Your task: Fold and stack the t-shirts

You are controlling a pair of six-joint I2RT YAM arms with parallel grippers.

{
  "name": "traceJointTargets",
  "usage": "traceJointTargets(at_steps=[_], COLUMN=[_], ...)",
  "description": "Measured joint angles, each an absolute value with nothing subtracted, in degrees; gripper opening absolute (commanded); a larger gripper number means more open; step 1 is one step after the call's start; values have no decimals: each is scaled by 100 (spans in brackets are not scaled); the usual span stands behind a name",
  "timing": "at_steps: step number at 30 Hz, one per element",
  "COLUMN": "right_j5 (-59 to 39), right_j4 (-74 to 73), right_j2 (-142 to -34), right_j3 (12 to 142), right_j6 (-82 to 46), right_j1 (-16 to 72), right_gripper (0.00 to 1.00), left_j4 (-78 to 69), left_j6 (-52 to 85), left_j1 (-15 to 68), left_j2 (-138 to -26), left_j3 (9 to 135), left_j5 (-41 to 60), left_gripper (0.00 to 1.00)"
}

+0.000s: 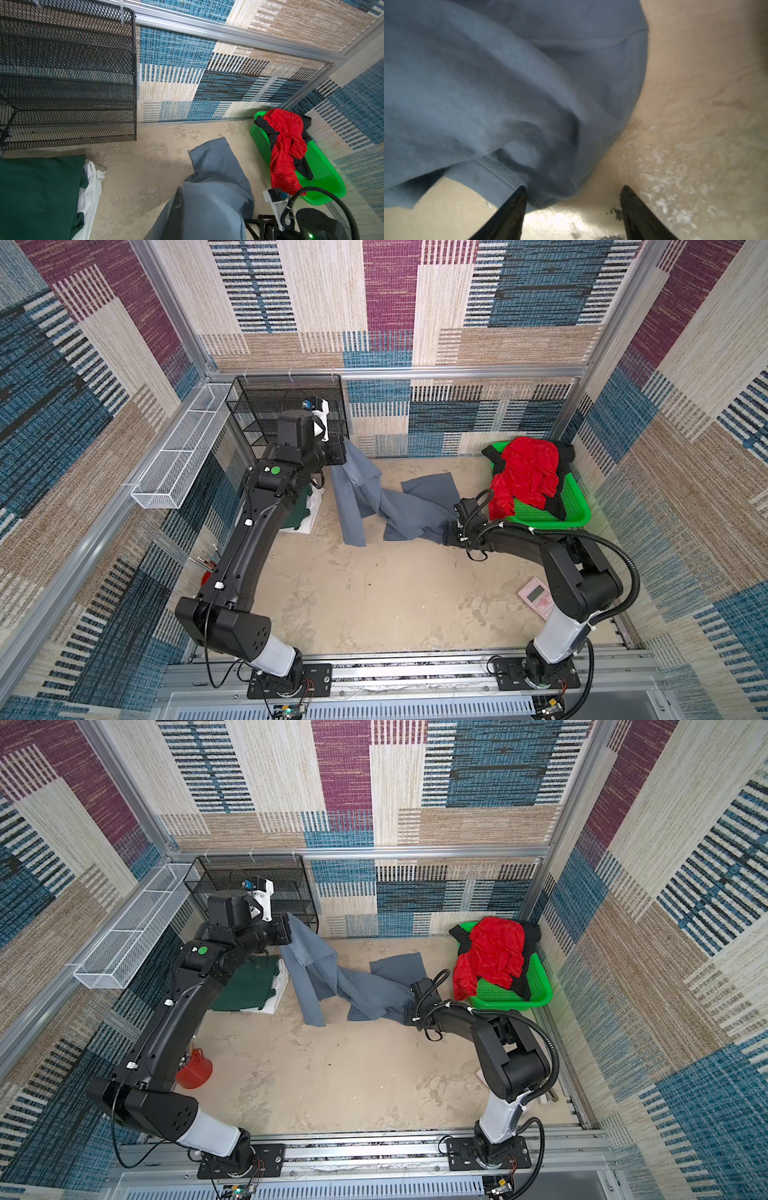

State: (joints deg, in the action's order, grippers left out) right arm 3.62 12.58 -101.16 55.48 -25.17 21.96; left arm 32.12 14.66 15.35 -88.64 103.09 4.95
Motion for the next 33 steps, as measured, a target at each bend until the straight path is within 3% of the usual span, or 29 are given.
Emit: traceJointTargets(at_steps=[2, 7, 10, 21, 27, 33], right_j5=[355, 301, 242, 554, 652, 757], right_j4=[1076, 847, 913, 1935, 2563, 2788], right_j2=[-10197, -10318, -10252, -8702, -7699, -7826], right_j3=[5568, 5596, 5564, 5684, 6193, 7140], right_j6=[-2523, -2523, -2521, -2370, -2167, -1916], right_j1=[2169, 2110, 2084, 1835, 1551, 1083], right_gripper=[57, 16, 1, 0, 0, 0], left_j4=[3210, 3203, 3201, 2657, 2338, 2084], left_j6=[1466, 1463, 1461, 1509, 1544, 1509], left_j1=[1535, 1535, 1535, 1505, 1505, 1505], left_j2=[-8864, -8864, -8862, -8005, -6952, -6084], left_j3=[10309, 10285, 10245, 8753, 7688, 6700], left_j5=[495, 491, 484, 165, -139, -862], left_gripper=[0, 0, 0, 0, 0, 0])
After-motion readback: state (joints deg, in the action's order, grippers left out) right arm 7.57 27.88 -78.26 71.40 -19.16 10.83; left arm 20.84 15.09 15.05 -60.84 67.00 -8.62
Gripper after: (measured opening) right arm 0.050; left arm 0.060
